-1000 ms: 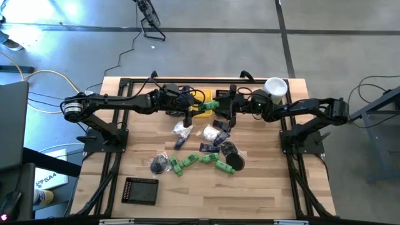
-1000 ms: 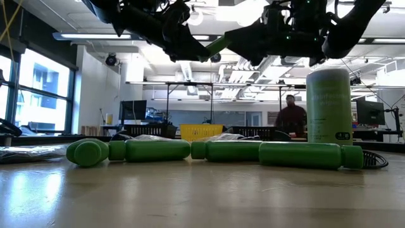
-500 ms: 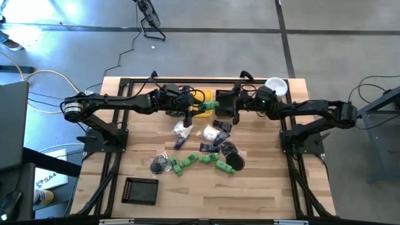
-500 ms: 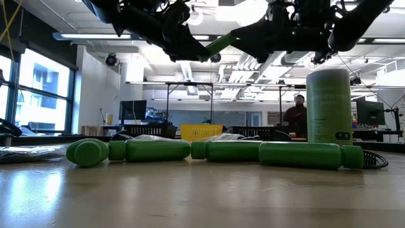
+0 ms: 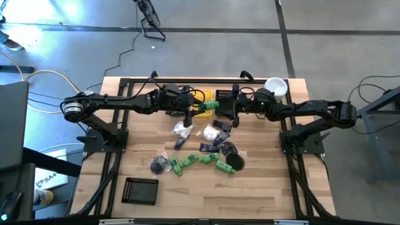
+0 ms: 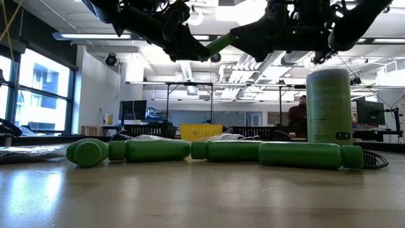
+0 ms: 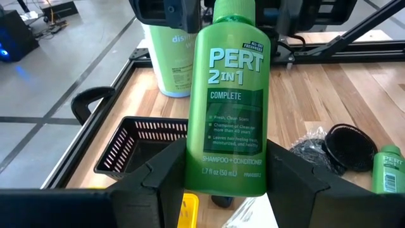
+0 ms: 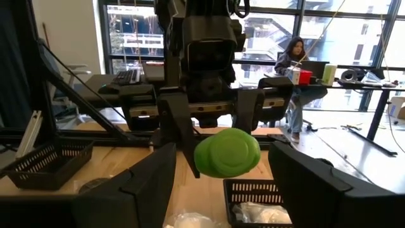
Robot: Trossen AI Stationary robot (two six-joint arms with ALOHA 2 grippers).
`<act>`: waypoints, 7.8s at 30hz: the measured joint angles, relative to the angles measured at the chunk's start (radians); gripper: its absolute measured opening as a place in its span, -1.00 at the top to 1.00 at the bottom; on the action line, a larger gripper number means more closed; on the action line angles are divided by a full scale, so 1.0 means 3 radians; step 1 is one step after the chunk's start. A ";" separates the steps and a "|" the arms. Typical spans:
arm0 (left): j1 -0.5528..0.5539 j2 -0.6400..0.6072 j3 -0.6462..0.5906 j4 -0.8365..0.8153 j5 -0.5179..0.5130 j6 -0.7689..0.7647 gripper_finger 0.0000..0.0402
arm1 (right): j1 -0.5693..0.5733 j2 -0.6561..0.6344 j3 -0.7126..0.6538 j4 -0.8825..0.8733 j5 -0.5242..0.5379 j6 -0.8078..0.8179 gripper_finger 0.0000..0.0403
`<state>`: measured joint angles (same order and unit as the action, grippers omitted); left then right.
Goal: Pick & Place Travel size toiletries
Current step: Put the green shampoo bottle into the top right black bin, then put the blue shave cream bottle into the yellow bin
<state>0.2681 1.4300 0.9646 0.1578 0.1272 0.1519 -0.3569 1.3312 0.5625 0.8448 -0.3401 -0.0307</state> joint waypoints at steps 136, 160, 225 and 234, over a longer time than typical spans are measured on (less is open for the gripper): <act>0.0000 0.0000 -0.0001 -0.0087 -0.0084 -0.0021 -0.10 | 0.0053 0.0214 -0.0001 0.0312 -0.0067 -0.0089 0.55; 0.0002 -0.0263 0.0004 -0.0164 -0.0420 -0.0095 -0.45 | 0.0011 0.0211 -0.0001 0.0108 0.0073 -0.0062 0.55; 0.0001 -0.0472 0.0000 -0.0647 -0.0921 -0.0371 -0.45 | -0.0027 0.0338 -0.0001 -0.1642 0.2505 -0.0150 0.01; 0.0001 -0.0472 0.0000 -0.0649 -0.0922 -0.0370 -0.45 | 0.0196 0.0222 -0.0001 -0.1455 0.2499 -0.0440 0.19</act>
<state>0.2684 1.2884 0.9646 -0.0368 -0.1493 0.0409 -0.2982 1.3977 0.5621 0.4082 0.4095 -0.1627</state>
